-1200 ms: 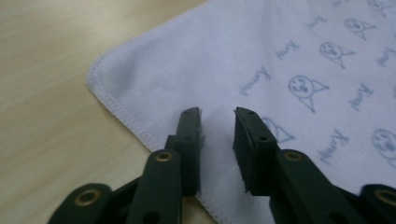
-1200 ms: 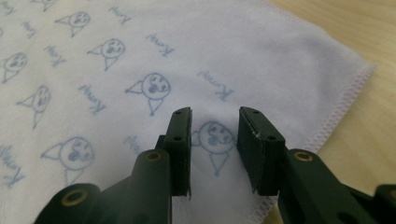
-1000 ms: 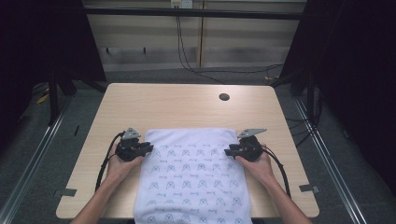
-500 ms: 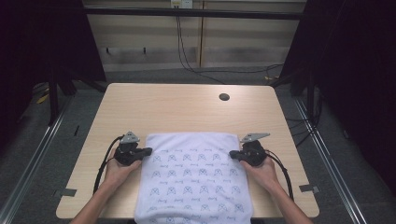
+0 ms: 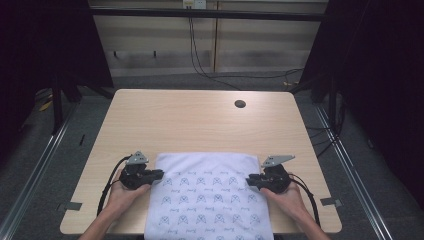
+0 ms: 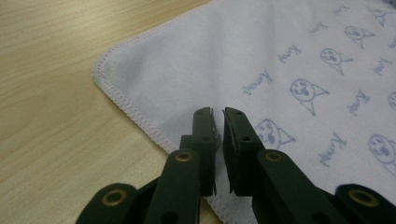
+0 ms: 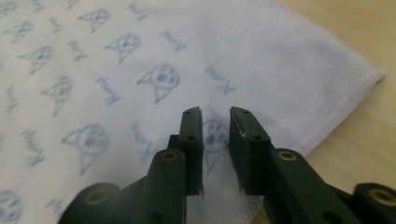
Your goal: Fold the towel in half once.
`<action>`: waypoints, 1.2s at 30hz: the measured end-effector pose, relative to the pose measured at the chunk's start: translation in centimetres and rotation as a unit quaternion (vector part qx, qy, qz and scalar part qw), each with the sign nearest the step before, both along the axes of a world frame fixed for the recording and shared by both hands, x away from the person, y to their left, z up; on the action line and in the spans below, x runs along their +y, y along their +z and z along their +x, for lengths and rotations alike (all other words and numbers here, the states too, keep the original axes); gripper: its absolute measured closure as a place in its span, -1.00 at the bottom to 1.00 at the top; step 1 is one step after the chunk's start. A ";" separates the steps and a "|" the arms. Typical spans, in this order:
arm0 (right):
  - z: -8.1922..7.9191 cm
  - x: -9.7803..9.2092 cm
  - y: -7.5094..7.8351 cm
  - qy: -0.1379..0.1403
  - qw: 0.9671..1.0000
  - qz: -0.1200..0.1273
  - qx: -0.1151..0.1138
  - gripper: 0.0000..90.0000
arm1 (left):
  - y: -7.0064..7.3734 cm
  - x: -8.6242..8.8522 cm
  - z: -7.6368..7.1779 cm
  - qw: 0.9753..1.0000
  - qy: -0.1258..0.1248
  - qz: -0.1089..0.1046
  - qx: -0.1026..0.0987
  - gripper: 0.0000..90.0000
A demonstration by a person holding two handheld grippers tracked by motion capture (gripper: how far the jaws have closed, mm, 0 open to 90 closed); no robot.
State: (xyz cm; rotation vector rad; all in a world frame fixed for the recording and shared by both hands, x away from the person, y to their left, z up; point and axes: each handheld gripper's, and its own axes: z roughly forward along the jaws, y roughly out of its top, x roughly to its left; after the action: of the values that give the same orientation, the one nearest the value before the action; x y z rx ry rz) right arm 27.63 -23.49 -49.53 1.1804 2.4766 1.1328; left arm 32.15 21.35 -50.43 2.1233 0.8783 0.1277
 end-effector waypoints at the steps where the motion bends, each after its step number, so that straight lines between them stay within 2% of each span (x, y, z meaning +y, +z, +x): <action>1: 0.5 -0.3 0.3 -0.005 1.000 0.015 -0.006 0.62 | 0.0 0.1 0.2 1.000 0.000 -0.003 0.002 0.85; 3: 1.7 -0.7 0.9 -0.024 0.999 0.012 -0.025 0.57 | -0.1 0.1 0.5 1.000 0.003 -0.007 0.004 0.85; 6: 3.9 -1.3 0.8 -0.053 0.998 0.000 -0.034 0.47 | -0.2 0.2 0.8 1.000 0.011 -0.013 0.008 0.83; 8: 5.1 -1.6 0.4 -0.065 0.997 -0.004 -0.052 0.44 | -0.1 0.0 0.6 1.000 0.006 0.001 -0.009 0.83; 9: 5.6 -1.7 0.1 -0.073 0.996 0.003 -0.053 0.39 | 0.0 -0.1 0.6 1.000 0.005 0.003 -0.009 0.80; 10: 6.1 -1.8 -0.1 -0.074 0.996 0.004 -0.042 0.35 | 0.0 -0.1 0.6 1.000 0.006 0.003 -0.007 0.77; 11: 6.6 -1.7 -0.3 -0.075 0.996 -0.014 -0.039 0.32 | 0.0 -0.2 0.6 1.000 0.004 0.003 -0.007 0.77; 12: 7.0 -1.7 -0.5 -0.075 0.996 -0.019 -0.039 0.30 | 0.0 -0.1 0.6 1.000 0.003 0.001 -0.006 0.77; 15: 7.8 -2.0 -1.0 -0.076 0.996 -0.014 -0.032 0.24 | 0.0 0.1 0.7 1.000 -0.003 -0.005 0.002 0.77; 17: 8.0 -2.2 -1.3 -0.074 0.997 0.010 -0.021 0.23 | 0.0 0.2 0.6 1.000 -0.009 -0.004 0.004 0.77; 20: 7.7 -2.0 -1.2 -0.060 0.998 -0.003 -0.020 0.40 | 0.1 0.3 0.2 1.000 -0.016 -0.006 0.014 0.75; 22: 7.5 -1.7 -1.1 -0.050 0.999 -0.005 -0.021 0.66 | 0.2 0.4 -0.1 1.000 -0.020 -0.007 0.018 0.72; 24: 7.4 -1.4 -1.2 -0.044 0.999 -0.002 -0.015 0.86 | 0.6 0.6 -0.1 1.000 -0.012 -0.011 0.000 0.65; 26: 7.5 -1.3 -1.2 -0.045 0.999 0.005 -0.009 0.90 | 1.0 0.9 0.6 1.000 0.003 -0.016 -0.018 0.57; 27: 7.5 -1.3 -1.1 -0.044 0.999 0.006 -0.008 0.91 | 1.2 1.0 1.1 0.999 0.020 -0.017 -0.025 0.53; 29: 7.6 -1.4 -1.1 -0.047 0.999 0.011 0.000 0.91 | 1.3 1.1 2.3 0.999 0.042 -0.008 -0.024 0.43; 30: 7.6 -1.4 -1.1 -0.047 0.999 0.012 0.001 0.92 | 1.2 1.3 2.8 0.998 0.050 -0.013 -0.028 0.40; 31: 7.6 -1.4 -1.1 -0.047 0.999 0.012 0.002 0.92 | 1.2 1.3 3.4 0.998 0.058 -0.014 -0.016 0.37; 32: 7.6 -1.5 -1.1 -0.047 0.999 0.013 0.003 0.91 | 1.2 1.3 3.7 0.998 0.056 -0.009 -0.015 0.27; 34: 7.7 -1.5 -1.1 -0.048 0.999 0.014 0.005 0.91 | 1.0 1.0 4.1 0.998 0.055 -0.002 -0.015 0.25; 35: 7.7 -1.5 -1.1 -0.047 0.999 0.013 0.004 0.91 | 0.8 0.7 4.3 0.998 0.064 0.011 -0.017 0.24; 36: 7.7 -1.4 -1.1 -0.048 0.999 0.013 0.005 0.91 | 0.6 0.5 4.5 0.998 0.062 0.020 -0.018 0.21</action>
State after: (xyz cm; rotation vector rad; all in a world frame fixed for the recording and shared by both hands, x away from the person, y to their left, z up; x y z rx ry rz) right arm 35.33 -24.93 -50.64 1.3008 2.3907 1.1397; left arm 36.60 21.86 -49.87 2.0967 0.9934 0.2496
